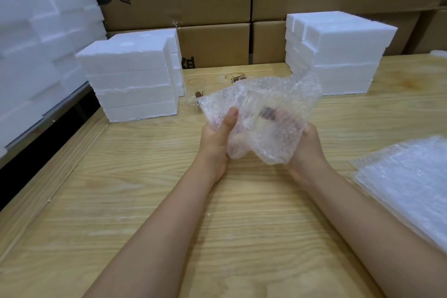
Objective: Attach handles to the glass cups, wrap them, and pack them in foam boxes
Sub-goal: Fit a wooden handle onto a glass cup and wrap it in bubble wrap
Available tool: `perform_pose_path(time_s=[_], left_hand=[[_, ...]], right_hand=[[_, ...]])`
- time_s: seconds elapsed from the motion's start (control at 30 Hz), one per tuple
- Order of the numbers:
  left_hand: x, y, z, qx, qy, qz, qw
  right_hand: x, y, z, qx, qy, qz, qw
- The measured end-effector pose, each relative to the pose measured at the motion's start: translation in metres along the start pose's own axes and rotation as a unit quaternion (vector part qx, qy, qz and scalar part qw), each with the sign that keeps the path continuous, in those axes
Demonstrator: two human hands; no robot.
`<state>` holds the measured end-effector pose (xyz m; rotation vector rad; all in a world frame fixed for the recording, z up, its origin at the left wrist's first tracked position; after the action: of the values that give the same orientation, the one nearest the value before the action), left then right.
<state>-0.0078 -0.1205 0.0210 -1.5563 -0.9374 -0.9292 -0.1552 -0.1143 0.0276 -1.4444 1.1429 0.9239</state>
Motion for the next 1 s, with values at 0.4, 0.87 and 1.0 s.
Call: perform_pose_path(time_s=[0.4,0.87,1.0], left_hand=[[-0.005,-0.021,0.004,0.008,-0.028,0.120,0.992],[-0.011,-0.024,0.003,-0.047,0.047,0.205,0.976],[-0.009,-0.006,-0.003,-0.022,0.035,0.213,0.976]], right_hand=[[-0.004,-0.026,0.008,-0.015,0.096,0.157,0.983],[-0.003,-0.024,0.010,-0.238,0.085,0.292,0.922],[-0.016,-0.002,0.002,-0.198,0.080,0.212,0.954]])
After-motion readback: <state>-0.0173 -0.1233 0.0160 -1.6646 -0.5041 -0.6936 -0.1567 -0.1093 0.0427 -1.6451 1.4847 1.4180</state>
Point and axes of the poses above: each hand's wrist, its own z-axis away from the middle knuckle, its own y-axis out of the back of the hand, x = y × z, the point moved 9 cm from there along -z, towards the middle knuckle, and after that the axes turned 3 degrees about -x, right-handed, at the moved point
